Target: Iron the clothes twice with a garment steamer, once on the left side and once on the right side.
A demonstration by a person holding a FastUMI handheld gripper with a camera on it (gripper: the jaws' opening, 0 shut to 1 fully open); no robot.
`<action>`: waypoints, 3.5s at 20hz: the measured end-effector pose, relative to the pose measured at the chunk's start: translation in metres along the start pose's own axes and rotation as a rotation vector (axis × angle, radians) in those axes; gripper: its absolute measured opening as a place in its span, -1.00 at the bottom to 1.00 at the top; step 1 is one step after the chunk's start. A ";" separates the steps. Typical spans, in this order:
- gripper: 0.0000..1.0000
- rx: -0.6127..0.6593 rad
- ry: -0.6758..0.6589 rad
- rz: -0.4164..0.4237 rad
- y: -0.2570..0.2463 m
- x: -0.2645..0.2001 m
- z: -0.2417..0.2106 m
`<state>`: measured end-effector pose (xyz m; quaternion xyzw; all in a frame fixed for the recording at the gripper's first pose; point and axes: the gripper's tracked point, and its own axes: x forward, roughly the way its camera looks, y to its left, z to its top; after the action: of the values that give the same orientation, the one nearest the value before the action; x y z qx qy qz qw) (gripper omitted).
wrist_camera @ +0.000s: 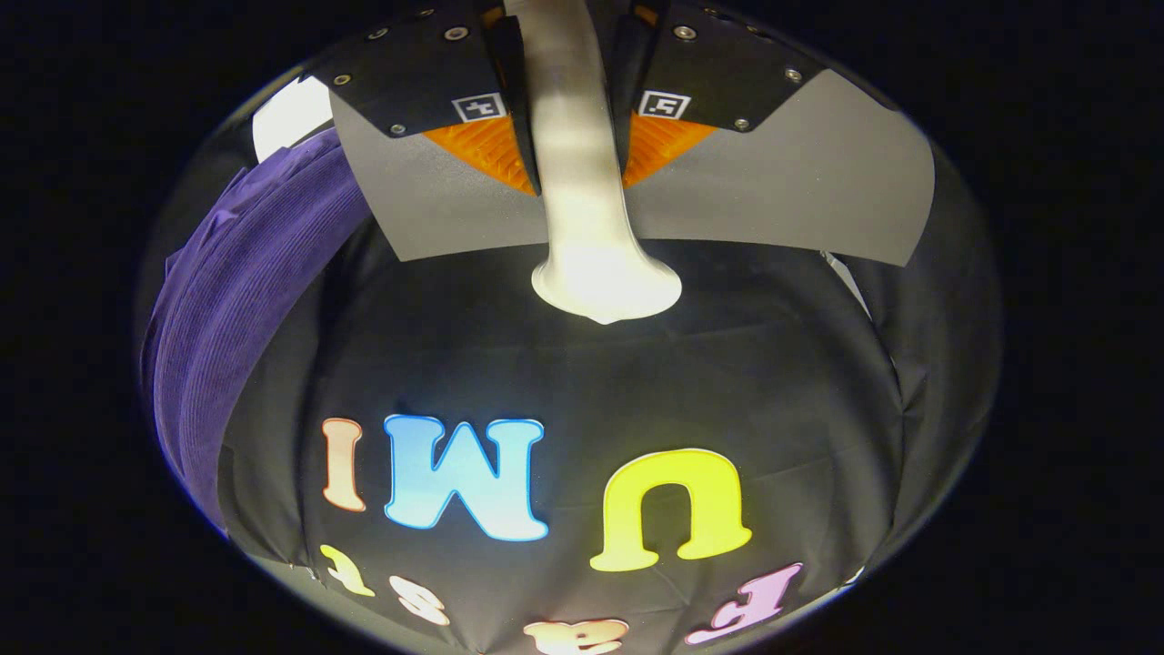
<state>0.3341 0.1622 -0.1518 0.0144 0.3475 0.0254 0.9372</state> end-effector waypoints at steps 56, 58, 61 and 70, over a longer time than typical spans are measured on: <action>-0.24 0.165 -0.575 -0.178 -0.352 -0.243 0.081; -0.24 0.172 -0.592 -0.173 -0.347 -0.239 0.082; -0.24 0.166 -0.588 -0.194 -0.344 -0.228 0.081; -0.24 0.201 -0.477 -0.268 -0.343 -0.190 0.028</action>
<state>0.2210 -0.1916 -0.0222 0.0667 0.1169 -0.1374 0.9813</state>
